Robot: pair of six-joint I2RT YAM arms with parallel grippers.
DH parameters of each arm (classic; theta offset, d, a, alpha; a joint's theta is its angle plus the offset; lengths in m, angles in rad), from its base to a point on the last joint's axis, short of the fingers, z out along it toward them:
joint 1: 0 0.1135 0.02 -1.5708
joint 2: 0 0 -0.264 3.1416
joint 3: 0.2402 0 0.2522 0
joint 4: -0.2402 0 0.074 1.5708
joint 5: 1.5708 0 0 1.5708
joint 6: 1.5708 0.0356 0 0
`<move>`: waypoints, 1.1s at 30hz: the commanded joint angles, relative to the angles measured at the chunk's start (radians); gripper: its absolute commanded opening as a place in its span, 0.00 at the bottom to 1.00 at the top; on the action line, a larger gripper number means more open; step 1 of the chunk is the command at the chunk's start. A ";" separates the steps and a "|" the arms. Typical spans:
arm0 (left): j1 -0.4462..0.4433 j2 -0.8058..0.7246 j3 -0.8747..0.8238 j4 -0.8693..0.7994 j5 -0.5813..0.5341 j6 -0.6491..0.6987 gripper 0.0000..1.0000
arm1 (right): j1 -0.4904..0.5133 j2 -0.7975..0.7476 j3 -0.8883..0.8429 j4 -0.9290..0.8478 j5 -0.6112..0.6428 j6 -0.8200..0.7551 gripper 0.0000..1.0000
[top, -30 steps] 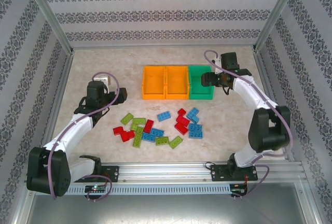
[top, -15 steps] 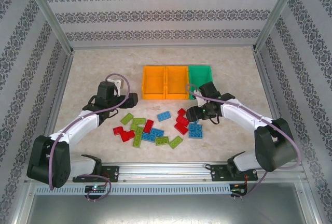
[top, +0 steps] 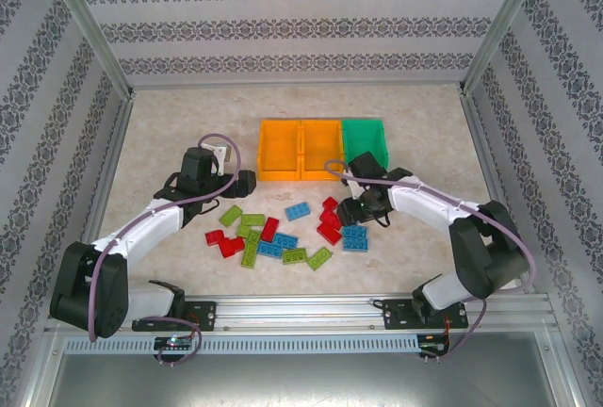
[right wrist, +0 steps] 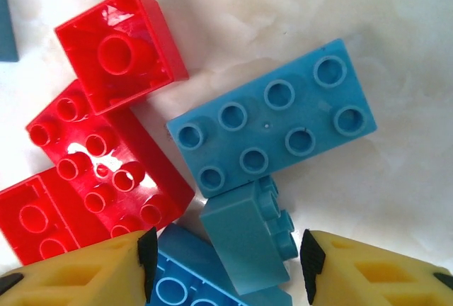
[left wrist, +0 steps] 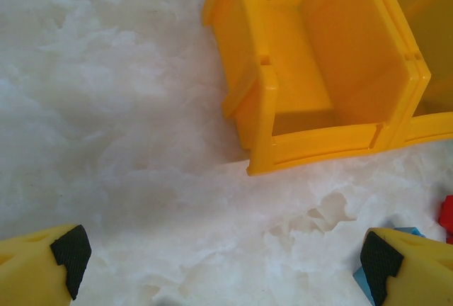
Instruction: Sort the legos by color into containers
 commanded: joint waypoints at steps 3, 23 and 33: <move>-0.014 0.000 0.023 0.012 0.007 0.014 0.99 | 0.012 0.044 0.049 -0.045 0.060 0.010 0.55; -0.015 0.008 0.043 0.000 0.009 0.017 1.00 | -0.023 -0.041 0.045 -0.048 0.064 0.031 0.21; -0.044 0.012 0.063 -0.043 -0.029 0.037 1.00 | -0.239 -0.127 0.119 0.132 -0.058 0.162 0.20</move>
